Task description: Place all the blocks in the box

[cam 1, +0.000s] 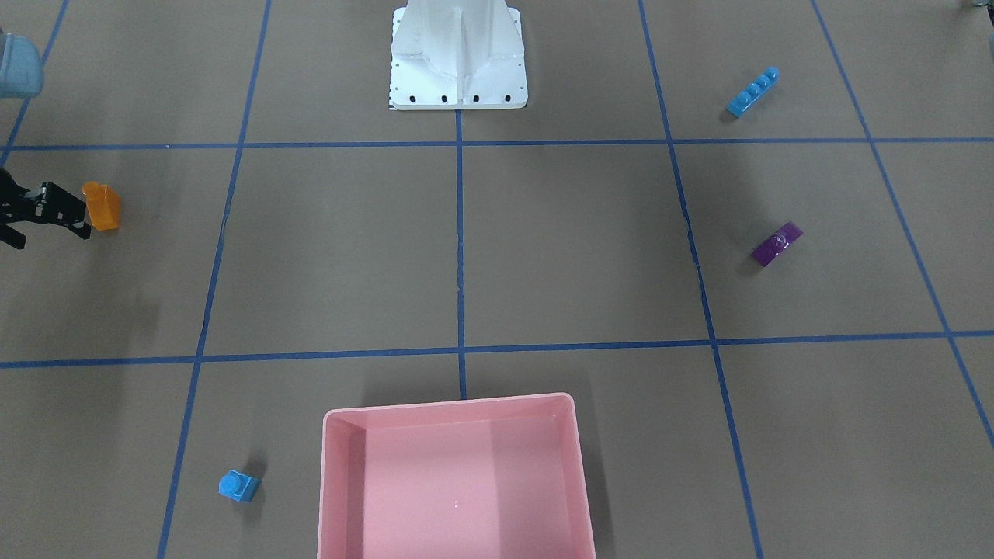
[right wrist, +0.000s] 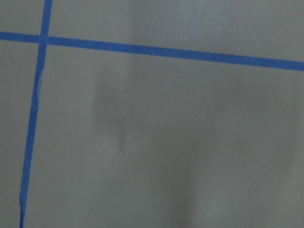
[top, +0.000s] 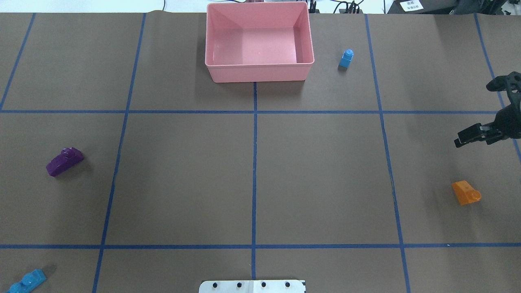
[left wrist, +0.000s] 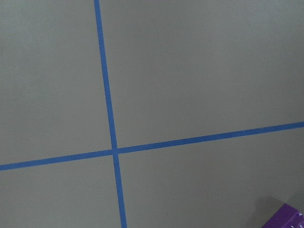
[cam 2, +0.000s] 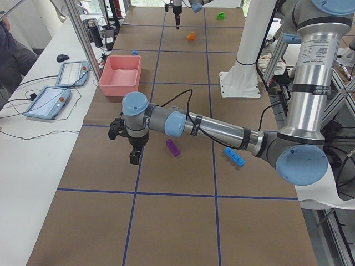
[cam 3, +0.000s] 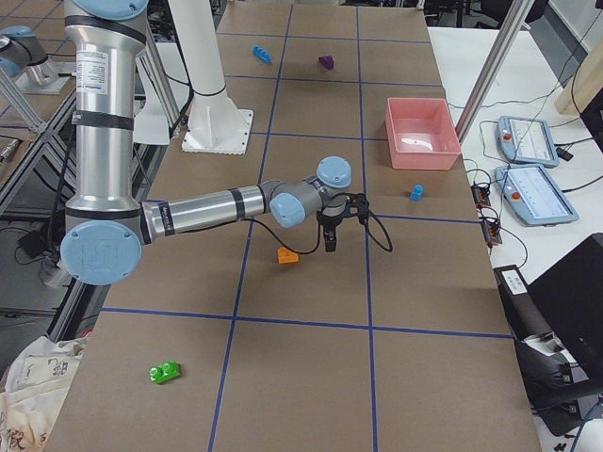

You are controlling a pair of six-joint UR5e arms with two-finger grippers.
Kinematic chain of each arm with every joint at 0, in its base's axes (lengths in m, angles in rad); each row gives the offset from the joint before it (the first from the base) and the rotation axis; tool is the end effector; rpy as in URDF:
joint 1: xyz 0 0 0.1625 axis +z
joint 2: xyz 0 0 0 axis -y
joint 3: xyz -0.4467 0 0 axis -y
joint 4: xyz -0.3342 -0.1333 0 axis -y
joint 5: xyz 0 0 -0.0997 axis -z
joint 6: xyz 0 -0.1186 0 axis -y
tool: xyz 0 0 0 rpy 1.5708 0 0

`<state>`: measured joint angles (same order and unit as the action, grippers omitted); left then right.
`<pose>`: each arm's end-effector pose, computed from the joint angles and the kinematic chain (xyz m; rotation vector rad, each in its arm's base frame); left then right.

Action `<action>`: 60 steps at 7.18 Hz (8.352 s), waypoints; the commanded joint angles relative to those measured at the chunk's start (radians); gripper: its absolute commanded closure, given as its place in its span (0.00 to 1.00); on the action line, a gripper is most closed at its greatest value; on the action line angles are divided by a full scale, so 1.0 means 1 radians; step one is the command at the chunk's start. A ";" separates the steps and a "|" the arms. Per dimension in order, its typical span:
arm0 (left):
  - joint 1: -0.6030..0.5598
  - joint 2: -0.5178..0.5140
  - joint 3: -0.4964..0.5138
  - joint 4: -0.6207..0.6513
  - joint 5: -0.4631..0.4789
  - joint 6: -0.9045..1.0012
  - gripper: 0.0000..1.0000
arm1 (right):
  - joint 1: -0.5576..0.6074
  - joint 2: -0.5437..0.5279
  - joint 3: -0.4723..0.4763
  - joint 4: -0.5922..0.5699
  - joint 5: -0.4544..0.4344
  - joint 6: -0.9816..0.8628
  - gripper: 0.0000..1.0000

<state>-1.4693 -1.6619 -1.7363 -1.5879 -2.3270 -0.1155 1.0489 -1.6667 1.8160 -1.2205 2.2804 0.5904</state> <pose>-0.0027 -0.4860 0.5786 0.1776 0.7751 0.0902 -0.1600 -0.3906 0.5886 0.0395 -0.8417 -0.1128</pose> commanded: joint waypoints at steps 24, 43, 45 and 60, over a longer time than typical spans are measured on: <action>0.070 -0.010 -0.023 0.000 -0.069 -0.023 0.00 | 0.035 -0.073 0.211 -0.182 0.114 0.003 1.00; 0.587 0.060 0.084 -0.420 0.192 -0.081 0.07 | -0.105 1.240 -0.898 -0.036 -0.153 0.367 1.00; 0.587 0.062 0.081 -0.419 0.192 -0.084 0.38 | -0.130 1.242 -0.949 0.031 -0.179 0.388 0.65; 0.509 -0.629 0.143 -0.063 0.086 -0.838 1.00 | 0.037 0.809 -0.579 -0.115 -0.160 -0.086 0.01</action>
<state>-0.9603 -2.1631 -1.6947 -1.6502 -2.2461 -0.8961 1.0887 -0.8519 1.3220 -1.4529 2.1355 0.5175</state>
